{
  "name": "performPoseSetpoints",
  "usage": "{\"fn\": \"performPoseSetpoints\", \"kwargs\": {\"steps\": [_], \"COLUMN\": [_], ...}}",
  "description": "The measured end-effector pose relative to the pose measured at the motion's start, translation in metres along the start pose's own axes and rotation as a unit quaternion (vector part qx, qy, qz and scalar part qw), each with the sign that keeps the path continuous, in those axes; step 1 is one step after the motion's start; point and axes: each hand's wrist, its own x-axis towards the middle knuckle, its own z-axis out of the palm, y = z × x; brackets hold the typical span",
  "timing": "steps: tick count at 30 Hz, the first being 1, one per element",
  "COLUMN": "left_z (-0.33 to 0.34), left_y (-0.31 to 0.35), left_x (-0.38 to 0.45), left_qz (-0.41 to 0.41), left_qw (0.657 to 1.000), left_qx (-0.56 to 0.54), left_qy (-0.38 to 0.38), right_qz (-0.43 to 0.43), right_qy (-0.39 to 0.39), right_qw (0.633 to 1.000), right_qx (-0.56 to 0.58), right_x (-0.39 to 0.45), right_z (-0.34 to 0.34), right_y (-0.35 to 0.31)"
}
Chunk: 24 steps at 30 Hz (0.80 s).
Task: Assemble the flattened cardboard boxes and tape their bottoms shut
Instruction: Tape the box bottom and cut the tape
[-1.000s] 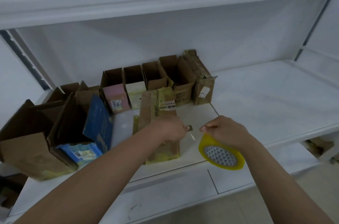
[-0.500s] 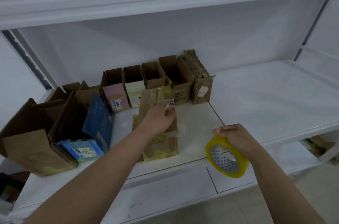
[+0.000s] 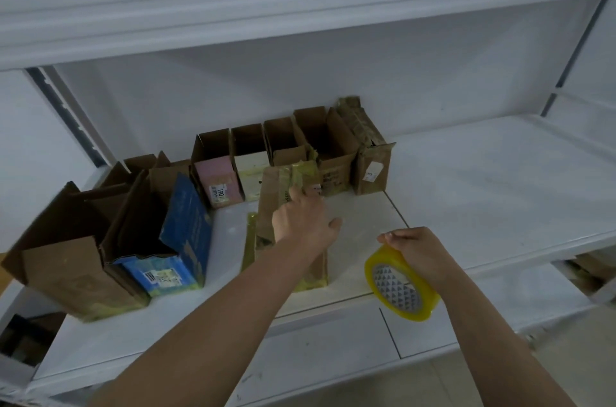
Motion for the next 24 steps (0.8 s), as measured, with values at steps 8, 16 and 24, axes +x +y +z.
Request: {"fn": "performPoseSetpoints", "kwargs": {"steps": [8,16,24], "left_z": [-0.009,0.001,-0.012], "left_y": [-0.036,-0.002,-0.043], "left_x": [-0.018,-0.009,0.000], "left_qz": [0.123,0.123,0.168], "left_qw": [0.991,0.992,0.984], "left_qx": [0.027,0.020,-0.051], "left_qy": [-0.051,-0.018,-0.022], "right_qz": [0.003,0.005,0.024], "right_qy": [0.061,0.080,0.112], "right_qw": [0.997,0.994,0.990], "right_qx": [0.051,0.068,0.084], "right_x": [0.005,0.007,-0.003], "right_z": [-0.031,-0.024,-0.050], "right_y": [-0.001,-0.015,0.005]}}
